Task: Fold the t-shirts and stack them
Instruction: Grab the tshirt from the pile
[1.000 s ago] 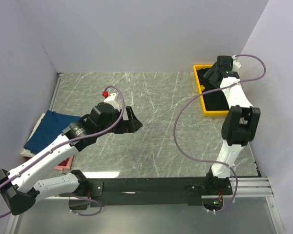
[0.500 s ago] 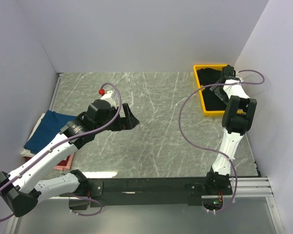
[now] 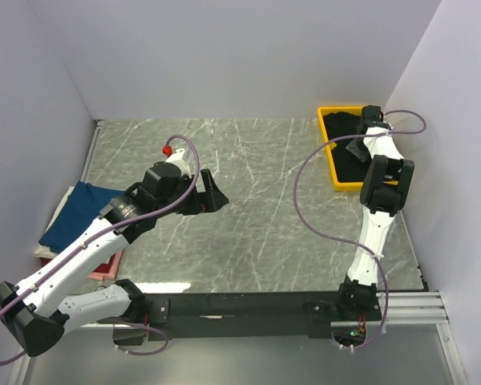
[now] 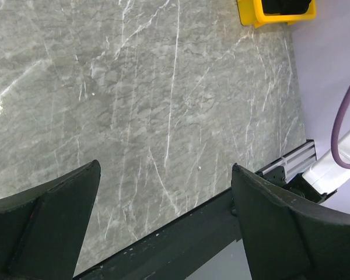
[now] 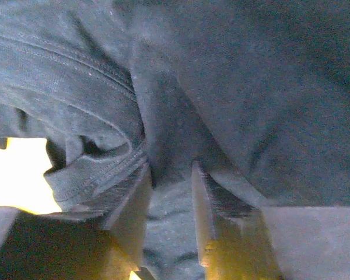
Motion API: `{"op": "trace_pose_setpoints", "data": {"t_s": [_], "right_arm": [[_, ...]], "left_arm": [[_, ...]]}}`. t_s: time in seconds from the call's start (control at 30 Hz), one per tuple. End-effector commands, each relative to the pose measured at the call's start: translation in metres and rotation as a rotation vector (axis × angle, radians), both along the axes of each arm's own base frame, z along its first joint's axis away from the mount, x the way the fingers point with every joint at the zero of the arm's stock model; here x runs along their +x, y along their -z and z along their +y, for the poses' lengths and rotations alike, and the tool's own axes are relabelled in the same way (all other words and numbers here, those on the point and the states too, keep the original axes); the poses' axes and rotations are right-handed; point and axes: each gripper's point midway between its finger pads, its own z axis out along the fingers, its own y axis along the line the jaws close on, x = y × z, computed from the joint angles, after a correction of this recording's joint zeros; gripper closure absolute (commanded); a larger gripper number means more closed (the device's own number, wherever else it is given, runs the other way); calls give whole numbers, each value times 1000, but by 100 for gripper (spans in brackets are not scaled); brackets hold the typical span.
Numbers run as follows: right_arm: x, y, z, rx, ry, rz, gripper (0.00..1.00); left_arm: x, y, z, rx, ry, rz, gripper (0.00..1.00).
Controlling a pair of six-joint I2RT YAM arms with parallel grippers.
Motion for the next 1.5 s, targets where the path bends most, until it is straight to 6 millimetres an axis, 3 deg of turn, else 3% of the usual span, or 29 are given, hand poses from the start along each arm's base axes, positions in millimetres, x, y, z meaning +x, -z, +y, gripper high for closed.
{"op": "trace_pose_setpoints", "data": {"t_s": [0.0,0.17,0.2,0.3,0.37,0.47,0.63,1.07,1.17,1.23,1.27,1.3,1.33,1.37,1.43,1.47], "right_arm": [[5,5,3,9,-51,29,61],[9,12,7,32,-85,35,79],[9,13,10,42,-91,34,88],[9,8,11,47,-89,21,100],[8,1,11,37,-80,6,100],[8,-23,15,26,-67,-60,100],[4,-81,20,-26,-32,-201,100],[-37,-196,39,-151,28,-458,100],[-48,-243,48,-197,30,-530,100],[-57,-285,57,-236,25,-592,100],[-63,-317,62,-249,19,-645,100],[-67,-334,66,-272,5,-668,100],[-69,-350,83,-276,-29,-695,100],[-78,-385,87,-292,-31,-755,100],[-86,-419,108,-310,-83,-806,100],[-97,-454,112,-316,-87,-862,100]], "left_arm": [[3,-13,-3,-22,25,-48,0],[3,-15,-3,-29,26,-50,1],[3,-16,-3,-30,27,-51,1],[2,-17,-4,-34,29,-54,1],[2,-17,-4,-37,32,-55,1],[2,-18,-6,-43,38,-56,1],[2,-20,-8,-53,49,-59,0],[3,-23,-12,-63,68,-74,1],[5,-25,-12,-64,65,-79,0],[6,-25,-14,-67,65,-78,1],[6,-26,-14,-70,66,-79,1],[7,-26,-15,-70,65,-81,1],[7,-27,-15,-72,64,-81,1],[8,-27,-15,-71,65,-82,1],[9,-32,-15,-76,59,-92,0],[9,-32,-14,-75,54,-95,1]]}}
